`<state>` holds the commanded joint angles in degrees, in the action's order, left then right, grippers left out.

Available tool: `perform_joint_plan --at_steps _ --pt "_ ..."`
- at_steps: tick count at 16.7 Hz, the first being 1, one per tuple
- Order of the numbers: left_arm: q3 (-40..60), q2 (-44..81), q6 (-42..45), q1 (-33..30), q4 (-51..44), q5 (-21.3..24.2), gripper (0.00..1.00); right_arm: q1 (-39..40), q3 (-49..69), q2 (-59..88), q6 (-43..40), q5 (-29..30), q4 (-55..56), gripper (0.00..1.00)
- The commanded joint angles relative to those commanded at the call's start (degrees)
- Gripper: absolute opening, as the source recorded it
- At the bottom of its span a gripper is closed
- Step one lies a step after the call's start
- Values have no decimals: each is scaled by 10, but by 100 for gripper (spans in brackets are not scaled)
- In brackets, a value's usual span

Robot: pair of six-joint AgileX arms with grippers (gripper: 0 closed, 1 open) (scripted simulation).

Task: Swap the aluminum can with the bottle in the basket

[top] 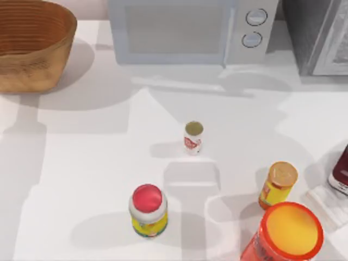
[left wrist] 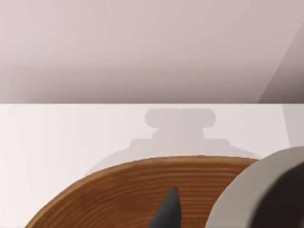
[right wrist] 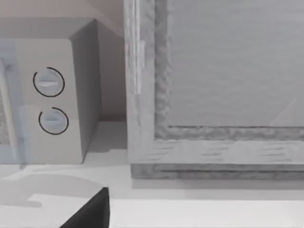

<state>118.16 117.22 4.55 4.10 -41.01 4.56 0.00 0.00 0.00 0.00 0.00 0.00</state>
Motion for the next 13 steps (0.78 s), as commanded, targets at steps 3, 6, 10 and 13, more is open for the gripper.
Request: perform_joint_plan --at_steps 3,6,10,13 --pt "0 0 0 0 1 0 0 0 0 0 0 0 0 100" --pt "0 0 0 0 1 0 23 0 0 0 0 0 0 100" --pt "0 0 0 0 1 0 53 0 0 0 0 0 0 100" --pt "0 0 0 0 1 0 75 0 0 0 0 0 0 100"
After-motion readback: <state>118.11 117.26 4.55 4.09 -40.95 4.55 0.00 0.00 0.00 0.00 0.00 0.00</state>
